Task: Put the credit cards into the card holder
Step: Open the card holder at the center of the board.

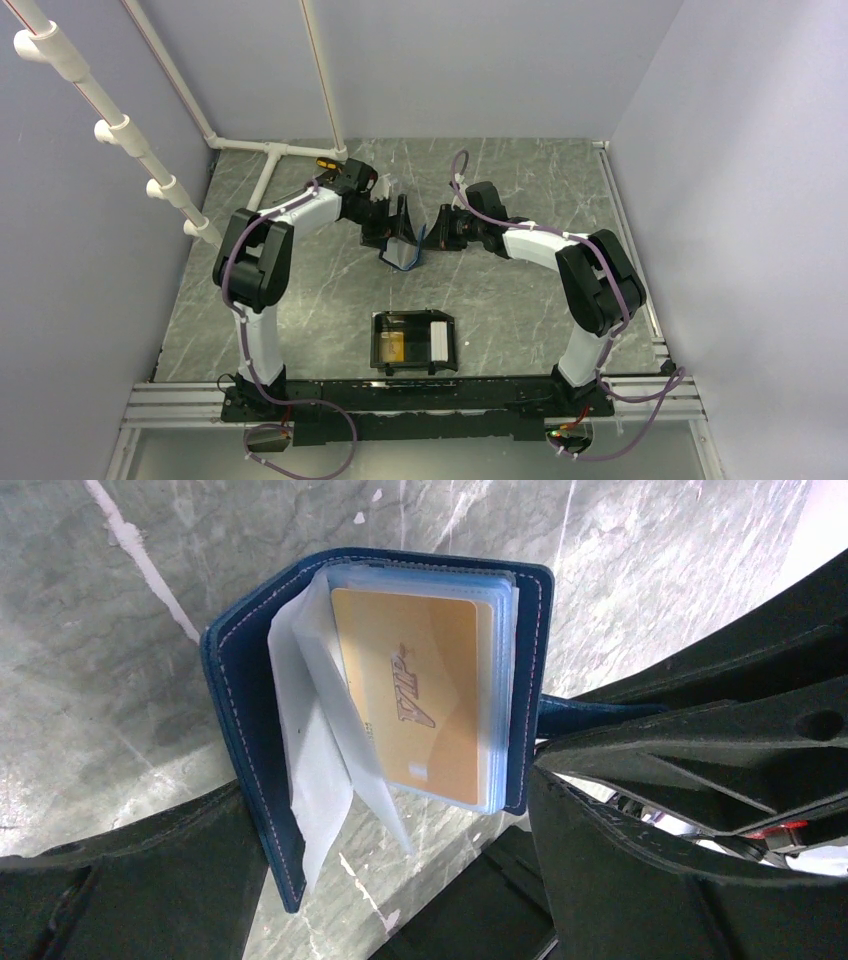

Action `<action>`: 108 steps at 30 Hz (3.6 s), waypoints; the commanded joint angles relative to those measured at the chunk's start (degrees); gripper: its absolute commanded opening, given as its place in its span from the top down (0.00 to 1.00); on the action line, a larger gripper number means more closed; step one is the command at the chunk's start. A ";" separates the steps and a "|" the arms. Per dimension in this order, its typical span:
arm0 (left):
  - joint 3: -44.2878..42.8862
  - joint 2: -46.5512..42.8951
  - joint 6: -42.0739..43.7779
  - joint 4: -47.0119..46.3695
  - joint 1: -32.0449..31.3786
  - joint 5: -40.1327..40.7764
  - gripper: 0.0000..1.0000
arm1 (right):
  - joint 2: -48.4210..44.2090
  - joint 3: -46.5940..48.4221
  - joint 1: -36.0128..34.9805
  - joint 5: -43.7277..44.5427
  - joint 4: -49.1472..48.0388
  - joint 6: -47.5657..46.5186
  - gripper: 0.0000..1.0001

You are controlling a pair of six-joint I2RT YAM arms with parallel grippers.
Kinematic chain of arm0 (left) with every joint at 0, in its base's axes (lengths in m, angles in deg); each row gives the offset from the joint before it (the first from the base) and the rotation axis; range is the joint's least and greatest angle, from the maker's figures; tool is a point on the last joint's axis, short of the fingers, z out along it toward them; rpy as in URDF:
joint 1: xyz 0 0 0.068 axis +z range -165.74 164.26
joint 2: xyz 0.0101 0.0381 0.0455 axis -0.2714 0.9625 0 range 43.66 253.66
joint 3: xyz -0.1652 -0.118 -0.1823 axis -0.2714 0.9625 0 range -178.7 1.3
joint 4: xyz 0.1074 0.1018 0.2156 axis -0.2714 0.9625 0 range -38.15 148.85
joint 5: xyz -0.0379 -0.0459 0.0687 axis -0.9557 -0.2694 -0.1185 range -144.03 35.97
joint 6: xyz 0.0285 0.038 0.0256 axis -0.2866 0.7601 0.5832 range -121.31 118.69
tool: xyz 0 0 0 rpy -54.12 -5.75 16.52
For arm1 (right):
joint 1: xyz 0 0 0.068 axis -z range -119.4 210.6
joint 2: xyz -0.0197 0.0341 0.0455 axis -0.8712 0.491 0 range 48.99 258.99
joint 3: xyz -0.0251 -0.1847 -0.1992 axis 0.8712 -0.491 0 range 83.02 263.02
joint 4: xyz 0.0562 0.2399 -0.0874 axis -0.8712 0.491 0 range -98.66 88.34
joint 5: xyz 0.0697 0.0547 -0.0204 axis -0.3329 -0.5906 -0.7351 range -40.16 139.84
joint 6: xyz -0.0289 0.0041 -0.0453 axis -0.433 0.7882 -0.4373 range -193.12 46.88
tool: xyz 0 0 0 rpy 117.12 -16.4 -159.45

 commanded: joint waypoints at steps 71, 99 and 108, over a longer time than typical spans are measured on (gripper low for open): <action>-3.41 2.05 1.27 6.16 -0.09 4.80 0.82 | 2.22 3.30 -1.97 6.47 -0.09 1.51 0.68; -2.57 1.57 1.79 3.55 -0.83 0.50 0.27 | 3.55 4.15 -1.98 5.51 -0.22 0.63 1.00; -3.78 2.96 1.98 4.44 -1.97 1.95 0.22 | 2.60 4.05 -2.05 5.33 -0.37 0.89 1.00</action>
